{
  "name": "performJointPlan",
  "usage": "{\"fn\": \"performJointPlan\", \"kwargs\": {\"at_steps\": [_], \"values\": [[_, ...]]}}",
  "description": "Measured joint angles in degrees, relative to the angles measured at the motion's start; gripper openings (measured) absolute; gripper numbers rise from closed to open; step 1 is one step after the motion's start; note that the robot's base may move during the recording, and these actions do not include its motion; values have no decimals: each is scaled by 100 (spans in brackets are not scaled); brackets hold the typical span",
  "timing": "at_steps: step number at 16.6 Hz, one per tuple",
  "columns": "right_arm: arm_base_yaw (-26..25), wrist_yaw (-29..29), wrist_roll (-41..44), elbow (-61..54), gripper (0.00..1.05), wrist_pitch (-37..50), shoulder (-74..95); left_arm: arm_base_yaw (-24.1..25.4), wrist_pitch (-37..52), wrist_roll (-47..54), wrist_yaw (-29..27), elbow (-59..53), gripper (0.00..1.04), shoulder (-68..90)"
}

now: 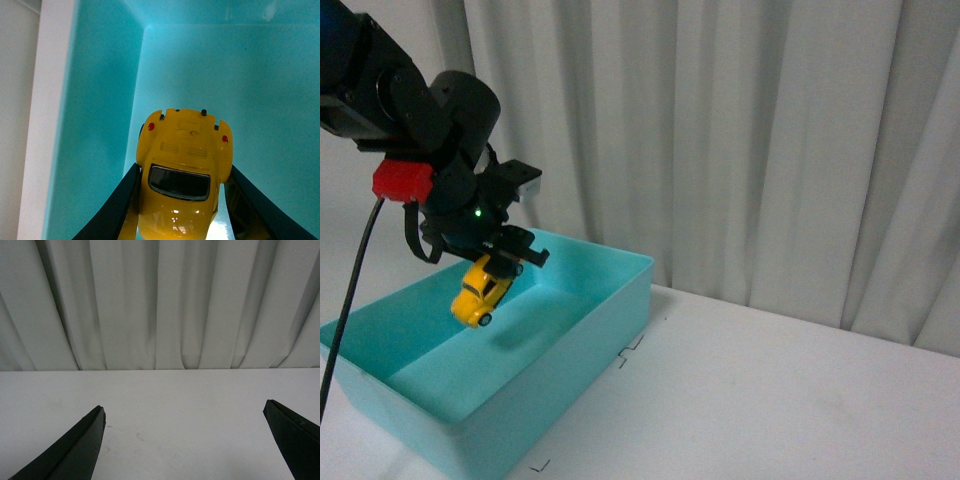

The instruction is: Wind up and store yellow beetle toy

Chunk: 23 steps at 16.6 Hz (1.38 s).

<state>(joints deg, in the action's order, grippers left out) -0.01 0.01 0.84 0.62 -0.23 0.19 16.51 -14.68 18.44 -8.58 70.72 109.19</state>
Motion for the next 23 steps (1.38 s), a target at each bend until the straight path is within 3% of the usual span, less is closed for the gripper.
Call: {"fn": "performJointPlan", "kwargs": {"at_steps": [8,9,10,11,12,14,23], "values": [[0,0,0,0,98,2,0,-282,120,-24,-321,44,42,911],[0,0,0,0,98,0,0,-289,17,-87,-254,61,52,911],[0,0,0,0,98,0,0,-319,-85,-212,-81,63,68,907],[0,0,-2,0,98,2,0,-345,-103,-251,2,61,77,885],[0,0,-2,0,98,0,0,-354,-105,-269,24,59,79,876],[0,0,0,0,98,0,0,-435,-94,-367,219,-50,99,614],[0,0,0,0,98,0,0,-452,1003,-448,990,-774,98,-2391]]}}
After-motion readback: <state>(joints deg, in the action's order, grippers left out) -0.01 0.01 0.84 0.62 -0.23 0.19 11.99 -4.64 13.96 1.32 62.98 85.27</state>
